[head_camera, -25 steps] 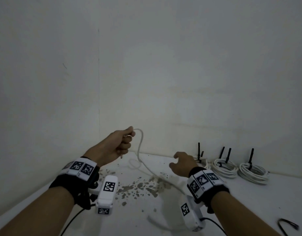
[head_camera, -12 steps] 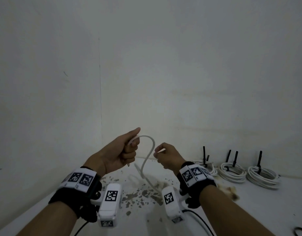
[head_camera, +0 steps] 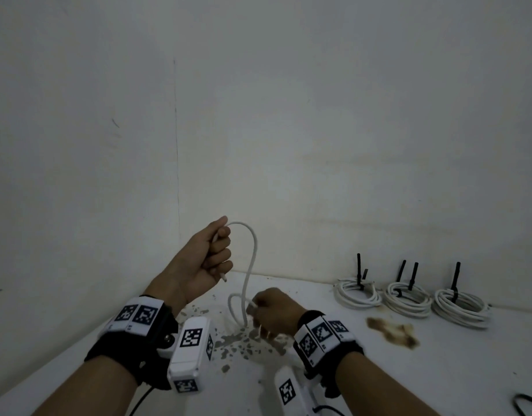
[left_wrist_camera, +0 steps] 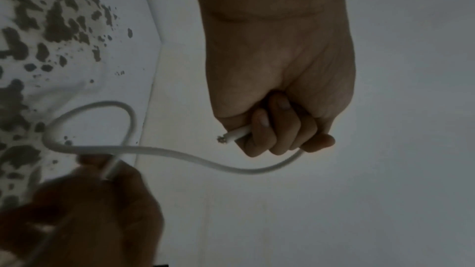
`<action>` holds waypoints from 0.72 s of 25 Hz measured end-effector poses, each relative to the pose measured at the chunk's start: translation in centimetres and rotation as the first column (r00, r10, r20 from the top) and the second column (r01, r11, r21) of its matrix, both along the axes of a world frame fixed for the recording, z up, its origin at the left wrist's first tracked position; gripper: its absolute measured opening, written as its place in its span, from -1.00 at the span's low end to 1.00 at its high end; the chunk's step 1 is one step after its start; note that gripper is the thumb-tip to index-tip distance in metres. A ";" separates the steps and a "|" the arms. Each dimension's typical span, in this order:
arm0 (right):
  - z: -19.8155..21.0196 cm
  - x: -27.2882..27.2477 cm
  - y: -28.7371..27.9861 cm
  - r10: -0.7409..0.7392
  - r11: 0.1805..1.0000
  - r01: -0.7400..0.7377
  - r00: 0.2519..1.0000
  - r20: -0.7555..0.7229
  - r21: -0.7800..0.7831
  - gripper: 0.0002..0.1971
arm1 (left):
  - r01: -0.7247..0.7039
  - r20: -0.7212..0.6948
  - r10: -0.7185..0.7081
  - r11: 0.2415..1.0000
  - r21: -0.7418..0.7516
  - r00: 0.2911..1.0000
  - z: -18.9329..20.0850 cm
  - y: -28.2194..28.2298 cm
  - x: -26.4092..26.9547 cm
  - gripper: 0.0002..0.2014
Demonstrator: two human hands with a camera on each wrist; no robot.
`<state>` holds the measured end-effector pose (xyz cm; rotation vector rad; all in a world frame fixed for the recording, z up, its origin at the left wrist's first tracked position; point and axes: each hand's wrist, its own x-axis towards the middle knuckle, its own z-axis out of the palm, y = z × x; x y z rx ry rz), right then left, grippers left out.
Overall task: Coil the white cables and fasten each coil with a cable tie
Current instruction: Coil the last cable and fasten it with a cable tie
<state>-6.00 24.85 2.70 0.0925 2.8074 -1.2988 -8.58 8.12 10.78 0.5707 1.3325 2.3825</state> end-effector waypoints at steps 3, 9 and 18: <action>2.6 -1.3 1.4 -0.425 0.887 0.346 0.872 -0.244 -0.307 -0.63 | -0.178 0.040 0.181 0.981 -0.072 0.983 -1.7 -0.8 -1.7 -0.61; 7.8 -0.1 8.2 -0.654 0.740 0.497 0.688 -0.314 -0.453 -0.67 | -0.636 0.296 0.661 0.748 -0.189 0.690 -8.1 -6.6 -7.8 -0.79; 2.0 2.1 7.6 -0.089 0.885 0.166 0.977 -0.192 0.436 -0.77 | -0.532 0.382 0.422 0.808 0.253 0.822 -4.3 -5.6 -8.8 -0.61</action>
